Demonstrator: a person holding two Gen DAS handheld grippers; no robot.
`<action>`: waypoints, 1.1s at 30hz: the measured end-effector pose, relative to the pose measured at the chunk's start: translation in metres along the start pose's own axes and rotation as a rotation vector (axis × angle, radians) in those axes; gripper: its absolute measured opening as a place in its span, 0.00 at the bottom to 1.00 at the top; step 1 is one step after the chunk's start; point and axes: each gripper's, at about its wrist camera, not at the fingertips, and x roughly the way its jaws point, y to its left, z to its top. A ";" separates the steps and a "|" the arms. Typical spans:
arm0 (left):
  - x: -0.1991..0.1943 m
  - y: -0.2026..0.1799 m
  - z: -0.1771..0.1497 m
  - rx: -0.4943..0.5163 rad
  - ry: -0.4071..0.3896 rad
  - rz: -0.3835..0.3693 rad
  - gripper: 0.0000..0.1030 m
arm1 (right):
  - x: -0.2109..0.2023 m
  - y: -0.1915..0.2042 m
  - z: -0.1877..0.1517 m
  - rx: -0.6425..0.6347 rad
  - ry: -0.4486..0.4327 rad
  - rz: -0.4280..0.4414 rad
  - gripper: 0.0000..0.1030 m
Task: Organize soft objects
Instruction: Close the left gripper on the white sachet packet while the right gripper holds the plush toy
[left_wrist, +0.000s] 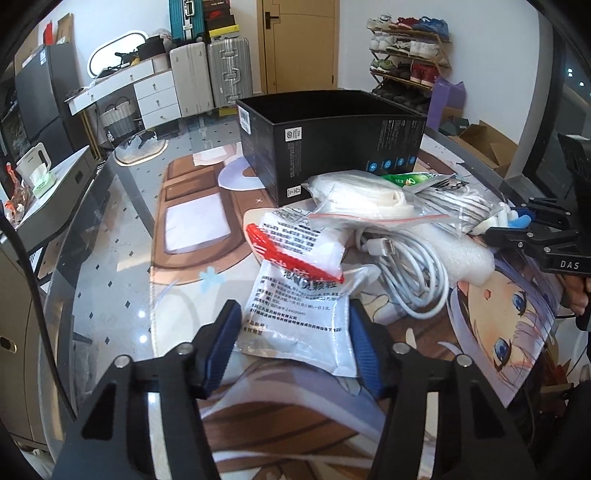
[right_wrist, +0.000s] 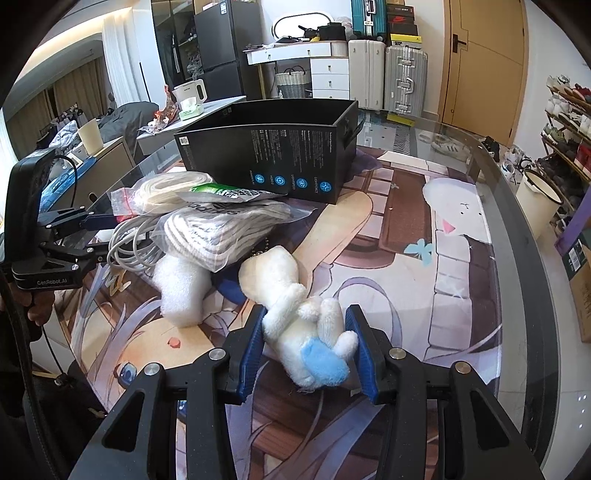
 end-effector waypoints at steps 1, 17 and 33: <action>-0.002 0.000 -0.001 -0.004 -0.005 -0.008 0.44 | -0.001 0.001 -0.001 0.000 -0.002 0.000 0.43; 0.001 0.006 0.005 0.014 -0.013 0.018 0.79 | -0.009 0.005 -0.006 -0.004 -0.003 -0.002 0.43; 0.008 0.014 0.005 -0.007 0.001 -0.001 0.43 | -0.008 0.004 -0.006 -0.006 -0.003 0.008 0.43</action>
